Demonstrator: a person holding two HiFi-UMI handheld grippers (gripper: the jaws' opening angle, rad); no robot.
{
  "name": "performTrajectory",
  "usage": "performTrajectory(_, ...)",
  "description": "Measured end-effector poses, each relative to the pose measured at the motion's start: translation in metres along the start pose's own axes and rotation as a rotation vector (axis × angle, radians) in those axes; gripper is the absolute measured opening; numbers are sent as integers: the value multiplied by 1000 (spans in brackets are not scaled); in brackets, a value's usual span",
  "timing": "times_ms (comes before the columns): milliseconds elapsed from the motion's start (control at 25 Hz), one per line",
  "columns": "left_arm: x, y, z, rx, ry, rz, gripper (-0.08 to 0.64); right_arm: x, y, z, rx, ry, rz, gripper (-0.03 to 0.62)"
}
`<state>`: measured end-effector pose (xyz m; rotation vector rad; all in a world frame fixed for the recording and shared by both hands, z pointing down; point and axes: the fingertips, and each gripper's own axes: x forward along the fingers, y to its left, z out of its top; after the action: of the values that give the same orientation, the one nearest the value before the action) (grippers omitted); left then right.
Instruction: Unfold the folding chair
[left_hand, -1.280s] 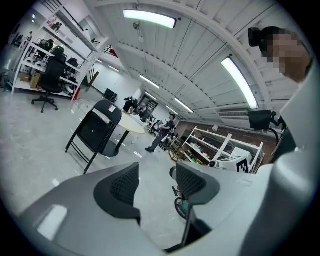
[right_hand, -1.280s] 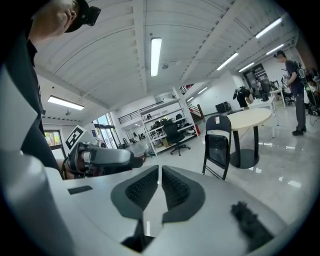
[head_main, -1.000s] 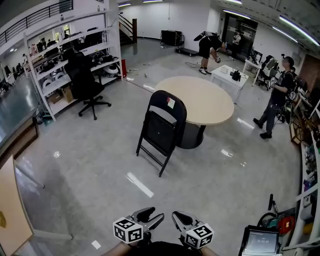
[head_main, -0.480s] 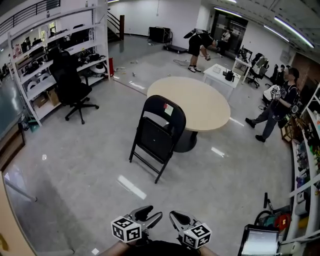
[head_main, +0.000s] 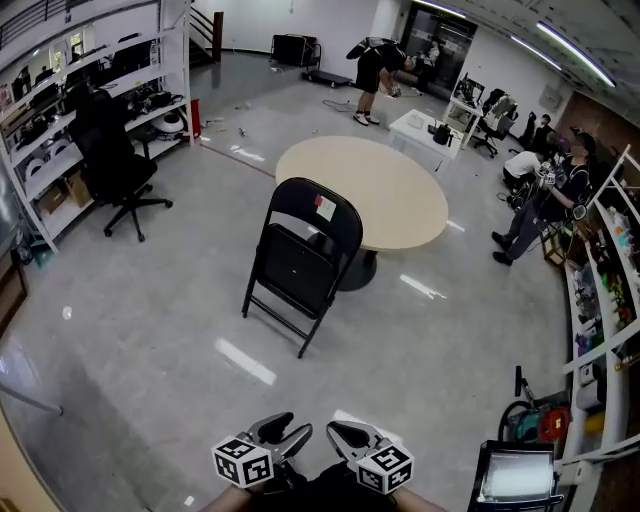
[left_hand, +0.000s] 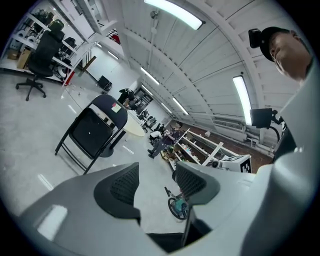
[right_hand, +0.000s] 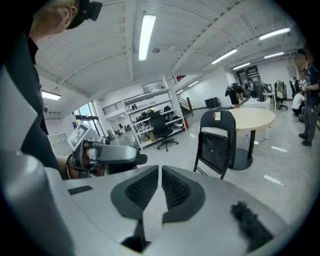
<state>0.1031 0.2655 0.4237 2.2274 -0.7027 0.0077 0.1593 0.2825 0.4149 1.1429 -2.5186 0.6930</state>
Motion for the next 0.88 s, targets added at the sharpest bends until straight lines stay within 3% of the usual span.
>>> performTrajectory(400, 23, 14, 11, -8, 29, 0, 241, 14, -20, 3, 34, 12, -4, 25)
performTrajectory(720, 75, 20, 40, 11, 11, 61, 241, 25, -81, 39, 20, -31, 47, 25)
performTrajectory(880, 117, 11, 71, 66, -3, 77, 241, 21, -125, 72, 15, -71, 58, 25)
